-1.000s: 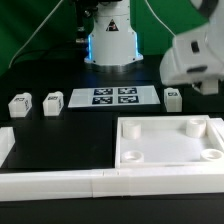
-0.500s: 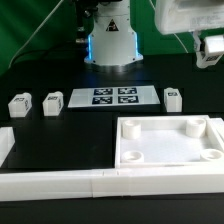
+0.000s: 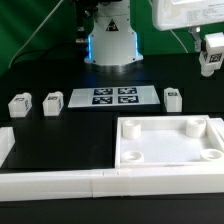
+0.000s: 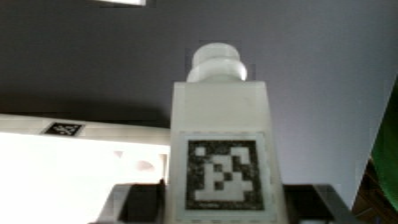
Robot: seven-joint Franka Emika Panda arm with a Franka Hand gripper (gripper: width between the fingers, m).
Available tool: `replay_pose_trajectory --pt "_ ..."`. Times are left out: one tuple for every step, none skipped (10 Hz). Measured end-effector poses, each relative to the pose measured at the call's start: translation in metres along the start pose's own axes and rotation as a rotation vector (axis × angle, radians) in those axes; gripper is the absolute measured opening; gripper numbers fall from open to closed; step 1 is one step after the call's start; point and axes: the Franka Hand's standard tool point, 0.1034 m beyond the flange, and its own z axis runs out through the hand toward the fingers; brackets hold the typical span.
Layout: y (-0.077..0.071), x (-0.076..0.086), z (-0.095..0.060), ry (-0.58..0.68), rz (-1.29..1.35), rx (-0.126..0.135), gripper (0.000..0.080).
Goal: Assemble one leg
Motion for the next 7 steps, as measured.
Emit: replay_pose_trajectory --pt "0.009 0.023 -0.017 0.034 -0.052 -0.004 0.0294" --pt "0.014 0.049 -0.037 0.074 -0.068 0.001 0.0294" --pt "0.016 0.068 -0.052 0.103 -0.074 0.003 0.0294" --pt "0.016 0.084 -0.067 0.120 -0.084 -0.007 0.0294" --pt "0.016 0.101 -0.080 0.114 -0.090 -0.022 0.0294" --pt "0.013 0.107 -0.083 0.083 -0.069 -0.032 0.0294" --pt "0.012 0.109 -0.083 0.094 -0.075 -0.027 0.0295"
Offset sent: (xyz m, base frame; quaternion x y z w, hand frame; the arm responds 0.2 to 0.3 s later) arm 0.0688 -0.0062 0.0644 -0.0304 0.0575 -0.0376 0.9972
